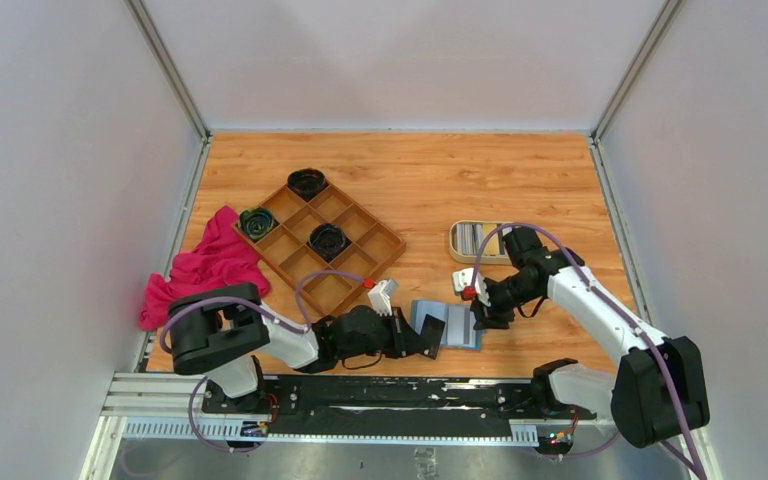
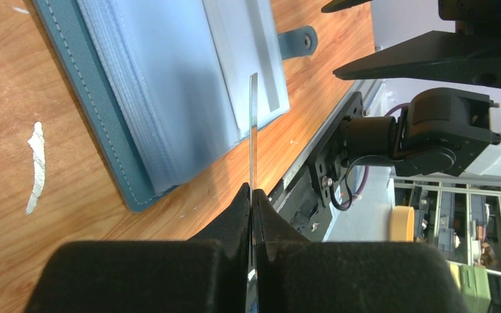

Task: Put the credit cards into the card holder
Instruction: Insert the credit card into the card holder.

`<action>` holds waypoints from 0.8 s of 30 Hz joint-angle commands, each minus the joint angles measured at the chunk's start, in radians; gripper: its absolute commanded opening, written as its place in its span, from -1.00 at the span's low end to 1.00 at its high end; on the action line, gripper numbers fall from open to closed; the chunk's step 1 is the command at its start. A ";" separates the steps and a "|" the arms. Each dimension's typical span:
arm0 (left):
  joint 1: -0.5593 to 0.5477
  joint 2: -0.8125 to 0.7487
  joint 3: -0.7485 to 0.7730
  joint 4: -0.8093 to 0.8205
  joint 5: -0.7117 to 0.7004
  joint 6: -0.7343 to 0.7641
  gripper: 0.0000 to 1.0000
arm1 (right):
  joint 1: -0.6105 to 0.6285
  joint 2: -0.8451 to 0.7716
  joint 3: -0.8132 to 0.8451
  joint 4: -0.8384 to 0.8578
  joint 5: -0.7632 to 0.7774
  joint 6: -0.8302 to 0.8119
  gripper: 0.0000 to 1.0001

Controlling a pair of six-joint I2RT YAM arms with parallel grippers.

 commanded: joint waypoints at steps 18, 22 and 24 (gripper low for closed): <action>0.029 0.121 0.108 -0.074 0.052 -0.021 -1.00 | -0.009 0.083 -0.016 0.023 0.049 0.003 -0.16; 0.038 0.147 0.119 -0.087 0.074 -0.031 -1.00 | -0.004 0.086 -0.018 0.025 0.053 0.000 -0.17; 0.042 0.154 0.124 -0.093 0.081 -0.034 -1.00 | -0.004 0.087 -0.020 0.025 0.055 0.000 -0.18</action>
